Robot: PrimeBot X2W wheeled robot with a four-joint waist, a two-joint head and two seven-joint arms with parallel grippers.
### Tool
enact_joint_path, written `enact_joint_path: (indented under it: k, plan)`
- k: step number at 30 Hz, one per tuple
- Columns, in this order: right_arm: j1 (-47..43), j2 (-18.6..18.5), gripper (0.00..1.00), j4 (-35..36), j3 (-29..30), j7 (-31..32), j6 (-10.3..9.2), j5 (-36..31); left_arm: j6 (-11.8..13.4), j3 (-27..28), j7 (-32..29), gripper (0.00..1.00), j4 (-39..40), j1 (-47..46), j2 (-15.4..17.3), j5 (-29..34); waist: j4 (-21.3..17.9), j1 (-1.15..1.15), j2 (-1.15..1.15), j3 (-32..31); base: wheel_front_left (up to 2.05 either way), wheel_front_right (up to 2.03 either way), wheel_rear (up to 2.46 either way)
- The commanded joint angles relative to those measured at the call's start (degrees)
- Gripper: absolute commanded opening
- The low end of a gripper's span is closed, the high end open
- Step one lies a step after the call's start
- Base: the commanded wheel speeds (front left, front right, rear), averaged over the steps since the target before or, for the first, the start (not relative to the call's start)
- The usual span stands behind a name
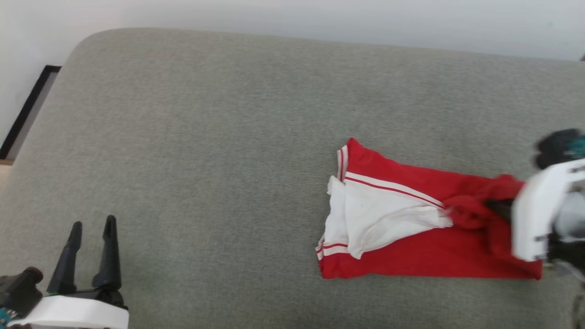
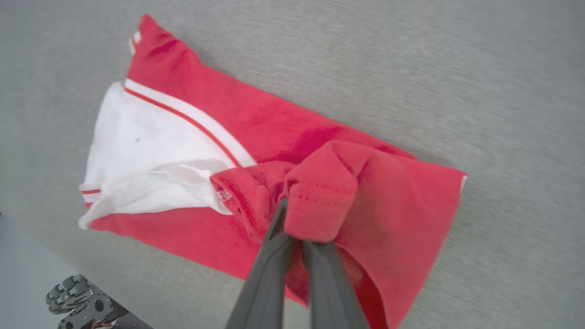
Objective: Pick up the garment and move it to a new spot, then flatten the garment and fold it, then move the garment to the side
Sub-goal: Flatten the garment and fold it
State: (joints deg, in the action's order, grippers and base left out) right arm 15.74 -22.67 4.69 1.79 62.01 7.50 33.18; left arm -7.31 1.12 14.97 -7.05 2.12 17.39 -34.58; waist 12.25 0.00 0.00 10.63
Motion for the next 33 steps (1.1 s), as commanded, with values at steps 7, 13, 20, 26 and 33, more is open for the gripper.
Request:
enact_joint_path:
  k: [7,13,20,26,33]
  plan:
    - [4.79,4.55,0.0,-2.85,-10.26,-1.83,-0.03,0.26,-0.18,-2.37,0.27,1.0,-0.71,-2.55,-0.14,-0.82,4.05,0.0,0.0,0.62,0.0,0.0,0.0]
    - [8.02,6.19,0.0,-7.43,-15.87,-3.84,-0.03,0.47,-0.19,-2.74,0.27,1.0,-1.09,-3.44,-0.41,-1.39,5.91,0.0,0.0,0.99,0.0,0.0,0.0]
    - [12.32,7.25,1.0,-14.62,-20.77,-8.18,-0.03,0.32,-0.19,-3.19,0.27,1.0,-1.5,-4.33,-0.84,-2.11,7.02,0.0,0.0,1.32,0.0,0.0,0.0]
    - [14.13,6.35,1.0,-14.63,-22.42,-8.08,-0.03,3.29,-0.19,-2.29,0.27,1.0,-1.23,-3.53,-0.59,-2.59,5.77,0.0,0.0,0.98,0.0,0.0,0.0]
    - [12.98,4.78,1.0,-8.34,-19.34,-9.59,-0.03,6.87,-0.19,-1.25,0.27,1.0,-0.73,-3.0,0.05,-2.66,2.6,0.0,0.0,-0.03,0.0,0.0,0.0]
